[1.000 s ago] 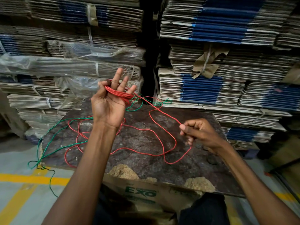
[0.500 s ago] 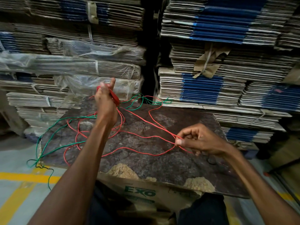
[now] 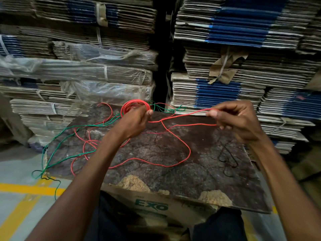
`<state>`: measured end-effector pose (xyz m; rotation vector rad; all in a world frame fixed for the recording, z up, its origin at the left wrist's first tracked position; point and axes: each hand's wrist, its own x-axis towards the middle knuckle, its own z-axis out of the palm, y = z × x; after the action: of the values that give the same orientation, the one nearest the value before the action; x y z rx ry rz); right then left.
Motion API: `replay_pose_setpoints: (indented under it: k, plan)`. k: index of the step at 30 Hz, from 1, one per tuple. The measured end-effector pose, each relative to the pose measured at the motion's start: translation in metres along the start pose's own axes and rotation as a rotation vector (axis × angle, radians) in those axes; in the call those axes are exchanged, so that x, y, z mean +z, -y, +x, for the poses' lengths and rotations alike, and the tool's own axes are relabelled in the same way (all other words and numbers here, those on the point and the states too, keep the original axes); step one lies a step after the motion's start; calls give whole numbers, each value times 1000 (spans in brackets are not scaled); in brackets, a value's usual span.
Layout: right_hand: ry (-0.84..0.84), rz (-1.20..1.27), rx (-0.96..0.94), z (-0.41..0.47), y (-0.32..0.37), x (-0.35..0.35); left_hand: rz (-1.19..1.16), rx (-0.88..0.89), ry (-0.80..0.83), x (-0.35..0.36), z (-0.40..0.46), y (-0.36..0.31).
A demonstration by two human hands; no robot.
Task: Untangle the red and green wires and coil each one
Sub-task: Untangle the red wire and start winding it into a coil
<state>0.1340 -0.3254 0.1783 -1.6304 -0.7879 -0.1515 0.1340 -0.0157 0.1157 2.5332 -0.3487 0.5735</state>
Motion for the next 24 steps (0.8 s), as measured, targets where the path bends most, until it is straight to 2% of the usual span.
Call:
replay_pose_setpoints:
  k: [2, 6, 11, 13, 17, 20, 24]
  plan:
    - [-87, -69, -59, 11, -2, 0, -69, -13, 83, -2, -9, -4]
    - [-217, -213, -133, 34, -8, 6, -298, -51, 135, -6, -31, -14]
    - [-315, -235, -161, 54, -28, 12, -746, -117, 254, -13, -57, -42]
    - [-317, -235, -151, 57, -37, 17, -917, -141, 286, -14, -65, -50]
    - [-298, -247, -59, 58, -52, 27, -1238, -77, 401, -8, -75, -57]
    - [-231, -223, 15, 53, -61, 33, -1497, -85, 371, -9, -78, -64]
    - [-153, -138, 120, 41, -72, 42, -1997, -7, 342, -15, -74, -62]
